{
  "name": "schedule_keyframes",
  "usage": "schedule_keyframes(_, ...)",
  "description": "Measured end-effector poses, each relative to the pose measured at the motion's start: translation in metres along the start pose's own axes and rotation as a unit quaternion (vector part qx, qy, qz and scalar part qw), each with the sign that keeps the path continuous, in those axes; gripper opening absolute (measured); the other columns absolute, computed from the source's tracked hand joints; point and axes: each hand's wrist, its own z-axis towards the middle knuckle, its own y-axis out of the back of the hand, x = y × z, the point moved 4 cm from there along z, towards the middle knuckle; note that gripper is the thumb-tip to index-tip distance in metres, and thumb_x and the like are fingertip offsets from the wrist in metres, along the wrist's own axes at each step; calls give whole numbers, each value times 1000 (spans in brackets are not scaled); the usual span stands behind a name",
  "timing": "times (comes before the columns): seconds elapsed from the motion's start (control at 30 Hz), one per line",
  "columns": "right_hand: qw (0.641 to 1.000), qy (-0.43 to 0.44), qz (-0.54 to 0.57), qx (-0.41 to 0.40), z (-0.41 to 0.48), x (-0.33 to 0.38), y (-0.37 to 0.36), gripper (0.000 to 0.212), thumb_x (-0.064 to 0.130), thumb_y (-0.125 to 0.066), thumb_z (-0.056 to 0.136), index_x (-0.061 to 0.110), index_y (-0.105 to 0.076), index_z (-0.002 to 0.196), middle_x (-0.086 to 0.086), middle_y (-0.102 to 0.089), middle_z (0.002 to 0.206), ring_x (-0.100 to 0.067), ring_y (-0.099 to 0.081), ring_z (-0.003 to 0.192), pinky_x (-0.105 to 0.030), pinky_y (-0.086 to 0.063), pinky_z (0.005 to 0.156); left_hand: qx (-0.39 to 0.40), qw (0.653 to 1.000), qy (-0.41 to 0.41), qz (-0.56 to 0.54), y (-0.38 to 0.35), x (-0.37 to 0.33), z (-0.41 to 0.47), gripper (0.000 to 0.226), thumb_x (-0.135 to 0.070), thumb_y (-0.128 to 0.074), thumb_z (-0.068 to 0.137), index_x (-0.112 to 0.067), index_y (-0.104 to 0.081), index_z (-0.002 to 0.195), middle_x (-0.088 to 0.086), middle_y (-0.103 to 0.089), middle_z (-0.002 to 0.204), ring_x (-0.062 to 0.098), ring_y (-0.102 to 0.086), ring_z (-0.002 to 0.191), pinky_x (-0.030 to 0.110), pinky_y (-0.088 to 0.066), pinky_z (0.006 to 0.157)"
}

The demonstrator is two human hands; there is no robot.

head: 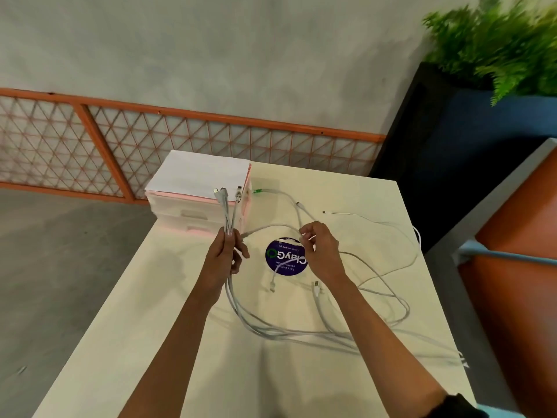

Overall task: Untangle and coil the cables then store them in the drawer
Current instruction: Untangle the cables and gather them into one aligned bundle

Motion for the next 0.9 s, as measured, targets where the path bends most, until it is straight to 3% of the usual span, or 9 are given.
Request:
schedule_keyframes(0.17,999,-18,41,-28,-4,6,3,20,3,-55,90,23,-50,93,5,-55,90,-11,-56,78,-45,-48,84,2,1000,3,-13,2,0,-4,28,-32,-30,104,-15,-46,87,0,-70,82,15,-57,58,21,-36,48)
schedule_keyframes(0.43,997,-33,60,-19,-6,8,4,8,6,-53,93,10,-55,100,3,-54,91,-3,-53,77,-7,-42,67,-5,1000,4,-28,0,-3,-3,30,-33,-29,104,-15,-45,87,2,-73,90,19,-68,72,23,-41,53)
schedule_keyframes(0.53,996,-44,73,-9,-3,11,2,10,10,-54,93,8,-56,103,3,-56,91,-8,-54,75,-7,-42,62,-2,1000,4,-31,-1,-2,-1,30,-34,-29,104,-15,-46,88,2,-73,92,20,-69,79,23,-44,55)
schedule_keyframes(0.7,992,-50,117,24,6,20,-2,13,10,-59,91,7,-64,103,-4,-65,98,0,-57,77,-4,-42,64,-1,1000,0,-20,-9,-4,3,30,-33,-28,104,-16,-46,88,3,-73,101,19,-70,91,24,-47,59)
schedule_keyframes(0.9,987,-27,138,78,6,39,-20,14,13,-69,84,8,-65,98,-5,-67,83,1,-59,67,-4,-43,64,-36,999,3,0,-26,-5,6,29,-31,-29,105,-17,-50,91,-5,-72,104,7,-68,95,22,-48,57)
